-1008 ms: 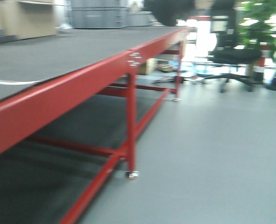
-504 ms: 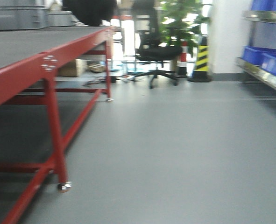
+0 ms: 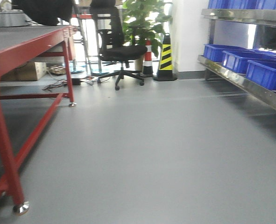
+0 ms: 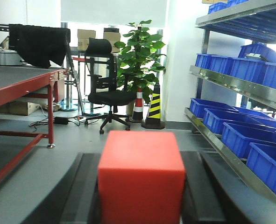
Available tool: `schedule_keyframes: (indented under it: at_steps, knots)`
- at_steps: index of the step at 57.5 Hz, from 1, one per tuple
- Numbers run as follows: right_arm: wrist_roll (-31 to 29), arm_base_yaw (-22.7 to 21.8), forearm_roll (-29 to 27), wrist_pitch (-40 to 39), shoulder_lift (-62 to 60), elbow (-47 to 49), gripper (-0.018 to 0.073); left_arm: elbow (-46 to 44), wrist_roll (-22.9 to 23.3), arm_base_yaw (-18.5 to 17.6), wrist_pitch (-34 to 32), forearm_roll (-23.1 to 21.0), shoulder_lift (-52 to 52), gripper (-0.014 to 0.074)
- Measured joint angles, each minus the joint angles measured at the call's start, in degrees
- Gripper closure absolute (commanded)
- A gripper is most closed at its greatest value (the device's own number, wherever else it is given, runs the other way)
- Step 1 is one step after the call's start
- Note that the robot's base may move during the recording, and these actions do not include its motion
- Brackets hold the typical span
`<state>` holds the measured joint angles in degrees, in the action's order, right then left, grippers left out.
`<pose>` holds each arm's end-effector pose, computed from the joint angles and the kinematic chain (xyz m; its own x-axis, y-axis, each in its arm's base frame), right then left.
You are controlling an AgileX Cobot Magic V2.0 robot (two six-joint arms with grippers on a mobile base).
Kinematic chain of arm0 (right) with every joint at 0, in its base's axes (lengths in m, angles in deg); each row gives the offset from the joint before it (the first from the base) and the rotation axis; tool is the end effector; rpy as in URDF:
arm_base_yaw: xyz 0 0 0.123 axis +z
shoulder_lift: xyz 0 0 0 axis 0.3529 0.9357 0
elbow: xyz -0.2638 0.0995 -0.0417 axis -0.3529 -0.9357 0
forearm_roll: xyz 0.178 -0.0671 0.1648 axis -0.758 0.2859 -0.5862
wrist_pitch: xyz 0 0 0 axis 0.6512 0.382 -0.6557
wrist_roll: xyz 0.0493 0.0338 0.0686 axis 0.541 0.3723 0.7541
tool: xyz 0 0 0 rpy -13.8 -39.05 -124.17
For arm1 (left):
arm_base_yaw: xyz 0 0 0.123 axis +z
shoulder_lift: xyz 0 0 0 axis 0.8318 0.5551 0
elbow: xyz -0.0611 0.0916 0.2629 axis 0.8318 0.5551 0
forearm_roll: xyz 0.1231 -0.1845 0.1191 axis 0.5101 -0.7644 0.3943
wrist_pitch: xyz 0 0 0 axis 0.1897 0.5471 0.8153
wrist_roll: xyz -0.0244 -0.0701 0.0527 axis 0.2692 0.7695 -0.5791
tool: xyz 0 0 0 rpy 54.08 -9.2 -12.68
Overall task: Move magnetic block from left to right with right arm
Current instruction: 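Drive the base away from the table carrying the red cube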
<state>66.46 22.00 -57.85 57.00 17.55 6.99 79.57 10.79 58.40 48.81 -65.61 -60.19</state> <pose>0.0253 0.0023 0.3113 0.1761 -0.0021 -0.9844 -0.0394 0.9992 -0.0092 0.0568 0.0019 0.2004 0.0409 -0.0450 -0.9981 -0.0336 0.9984 -0.0464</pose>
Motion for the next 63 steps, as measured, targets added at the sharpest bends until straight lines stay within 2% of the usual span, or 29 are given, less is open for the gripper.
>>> schedule_keyframes:
  at_steps: [63]
  knots:
    - [0.0, 0.0, 0.0, 0.0, 0.0, 0.0, 0.0283, 0.0, 0.0, 0.0, 0.0, 0.0, 0.0, 0.0722]
